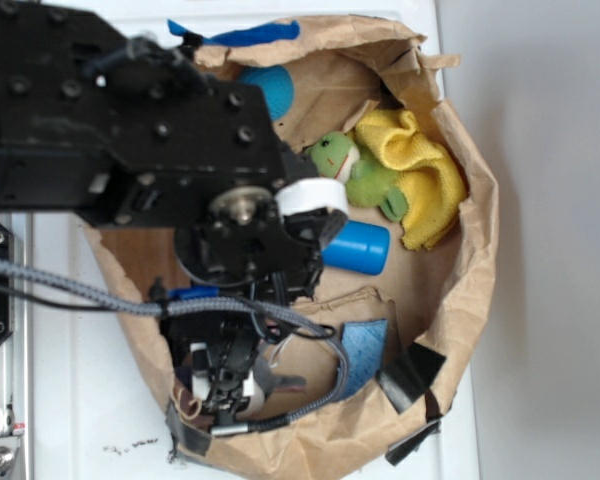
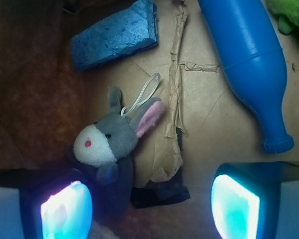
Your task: Grab the gray animal.
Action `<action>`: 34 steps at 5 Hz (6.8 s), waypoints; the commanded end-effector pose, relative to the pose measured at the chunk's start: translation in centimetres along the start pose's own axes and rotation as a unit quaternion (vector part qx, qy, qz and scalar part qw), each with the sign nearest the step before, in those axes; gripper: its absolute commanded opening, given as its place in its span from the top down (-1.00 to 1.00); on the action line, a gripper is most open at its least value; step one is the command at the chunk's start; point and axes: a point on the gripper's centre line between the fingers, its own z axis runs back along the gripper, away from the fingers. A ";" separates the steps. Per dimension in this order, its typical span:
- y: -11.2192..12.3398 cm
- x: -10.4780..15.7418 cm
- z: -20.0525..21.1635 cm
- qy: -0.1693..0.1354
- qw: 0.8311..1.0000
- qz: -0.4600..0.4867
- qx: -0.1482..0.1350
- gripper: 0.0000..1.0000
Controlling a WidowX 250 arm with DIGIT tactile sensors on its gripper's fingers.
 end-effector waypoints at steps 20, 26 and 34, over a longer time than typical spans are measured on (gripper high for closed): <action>-6.9 -0.4 -8.9 0.058 0.995 0.070 -0.028 -1.00; -0.7 2.9 -2.7 -0.049 0.983 0.174 -0.018 1.00; -0.7 2.6 4.6 -0.088 0.990 -0.075 0.080 1.00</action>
